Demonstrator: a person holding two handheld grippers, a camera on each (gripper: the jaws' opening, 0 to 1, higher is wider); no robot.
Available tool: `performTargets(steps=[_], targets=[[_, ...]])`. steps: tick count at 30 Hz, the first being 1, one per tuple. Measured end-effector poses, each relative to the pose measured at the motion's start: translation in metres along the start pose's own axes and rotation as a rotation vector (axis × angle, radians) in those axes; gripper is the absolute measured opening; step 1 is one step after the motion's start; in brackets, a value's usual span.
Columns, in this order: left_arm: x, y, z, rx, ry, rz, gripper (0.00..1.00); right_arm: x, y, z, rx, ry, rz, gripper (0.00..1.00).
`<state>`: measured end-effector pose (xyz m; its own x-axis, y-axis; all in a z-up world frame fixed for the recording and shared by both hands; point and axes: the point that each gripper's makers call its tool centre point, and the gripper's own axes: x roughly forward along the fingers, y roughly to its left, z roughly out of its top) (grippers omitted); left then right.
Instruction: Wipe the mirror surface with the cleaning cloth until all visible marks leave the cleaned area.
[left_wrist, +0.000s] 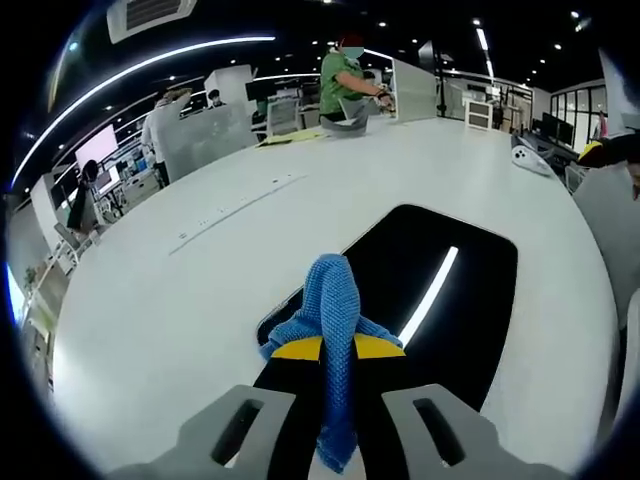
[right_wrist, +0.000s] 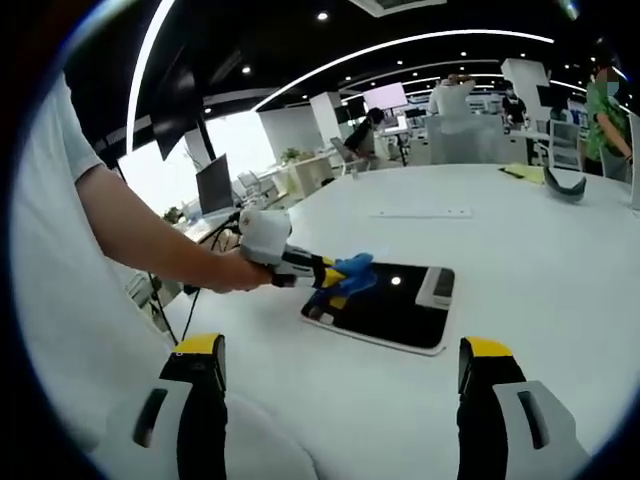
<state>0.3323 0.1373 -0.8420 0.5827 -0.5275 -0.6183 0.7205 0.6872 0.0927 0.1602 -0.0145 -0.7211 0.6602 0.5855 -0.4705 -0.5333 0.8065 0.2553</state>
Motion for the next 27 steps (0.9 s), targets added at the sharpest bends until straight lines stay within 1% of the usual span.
performTargets(steps=[7,16,19,23,27], targets=[[-0.005,-0.003,-0.003,-0.006,-0.002,-0.001,0.07,-0.001,-0.001,0.004,-0.014,-0.008,-0.005,0.96],[-0.014,-0.01,-0.01,-0.012,0.007,0.006,0.07,-0.005,0.006,0.005,-0.021,-0.01,0.003,0.96],[-0.018,-0.013,-0.012,-0.019,0.014,0.009,0.07,-0.011,0.006,0.009,-0.011,-0.031,-0.002,0.96],[-0.021,-0.016,-0.014,-0.025,0.023,0.007,0.07,-0.017,0.008,0.009,-0.013,-0.022,-0.003,0.96],[-0.025,-0.019,-0.017,-0.034,0.038,0.003,0.07,-0.028,0.006,0.02,-0.004,-0.055,-0.018,0.96]])
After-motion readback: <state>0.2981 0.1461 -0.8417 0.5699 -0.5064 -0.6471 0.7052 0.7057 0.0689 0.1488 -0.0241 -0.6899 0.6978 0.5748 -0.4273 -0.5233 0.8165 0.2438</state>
